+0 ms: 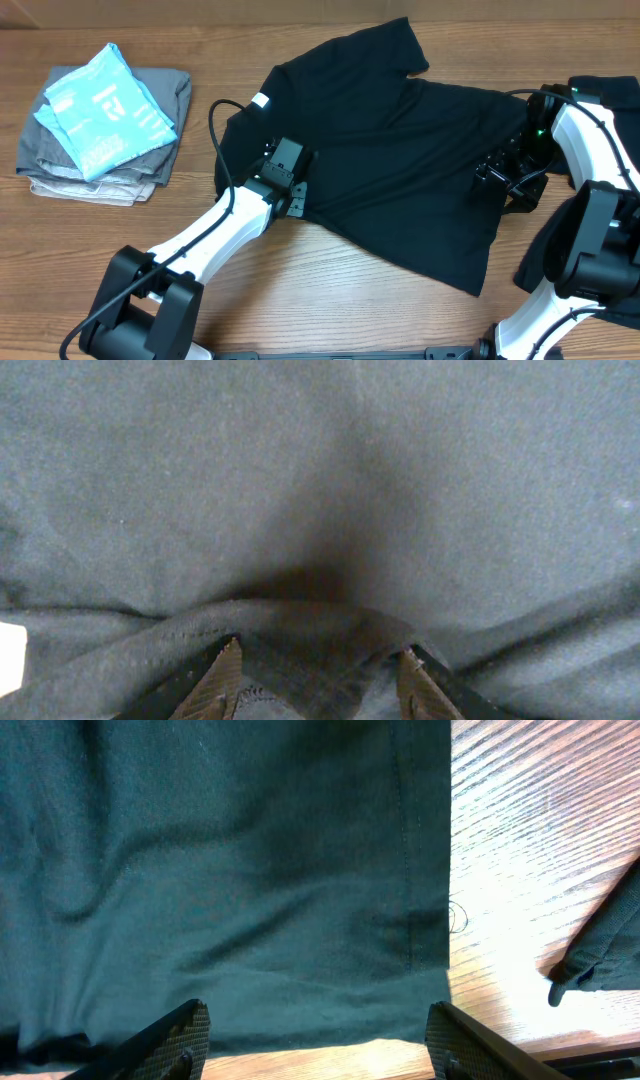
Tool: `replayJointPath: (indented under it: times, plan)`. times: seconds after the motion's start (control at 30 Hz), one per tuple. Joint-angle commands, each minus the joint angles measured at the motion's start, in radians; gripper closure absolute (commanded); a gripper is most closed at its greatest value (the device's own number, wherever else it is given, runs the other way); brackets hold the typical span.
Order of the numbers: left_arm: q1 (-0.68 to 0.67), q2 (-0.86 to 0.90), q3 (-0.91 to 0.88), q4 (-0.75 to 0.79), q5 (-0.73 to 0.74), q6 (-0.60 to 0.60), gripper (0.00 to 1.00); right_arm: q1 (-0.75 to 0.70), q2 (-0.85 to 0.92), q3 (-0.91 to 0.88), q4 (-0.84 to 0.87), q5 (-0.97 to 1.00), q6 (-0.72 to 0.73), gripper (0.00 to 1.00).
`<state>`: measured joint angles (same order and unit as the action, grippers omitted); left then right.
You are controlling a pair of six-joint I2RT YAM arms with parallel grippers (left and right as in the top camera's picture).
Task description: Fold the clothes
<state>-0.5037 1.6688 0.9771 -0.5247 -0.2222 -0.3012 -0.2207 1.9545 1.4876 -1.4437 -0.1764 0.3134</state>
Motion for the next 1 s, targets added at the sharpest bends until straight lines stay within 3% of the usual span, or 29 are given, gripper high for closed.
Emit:
replayJointPath:
  times: [0.0,0.23,0.33,0.47,0.57,0.67,0.97]
  plan:
    - [0.0,0.01,0.014,-0.004,-0.021,0.037,0.47,0.004,-0.002,0.01,-0.001,-0.005,-0.003,0.26]
    - [0.0,0.01,0.014,-0.033,-0.021,0.053,0.52,0.004,-0.002,0.01,-0.001,-0.005,-0.003,0.27]
    - [0.0,0.01,0.014,-0.033,-0.021,0.055,0.6,0.004,-0.002,0.01,-0.001,-0.005,-0.003,0.27]
    - [0.0,0.01,0.014,-0.044,-0.021,0.055,0.78,0.004,-0.002,0.01,-0.001,-0.005,-0.003,0.27]
    - [0.0,0.01,0.014,-0.047,-0.021,0.07,0.88,0.004,-0.002,0.01,-0.002,-0.005,-0.004,0.42]
    - [0.0,0.01,0.015,-0.056,-0.021,0.07,0.93,0.003,-0.002,0.01,-0.021,-0.005,-0.003,0.48]
    - [-0.001,-0.008,0.063,-0.231,0.005,0.069,0.96,-0.028,-0.002,0.01,-0.065,-0.005,-0.005,0.54]
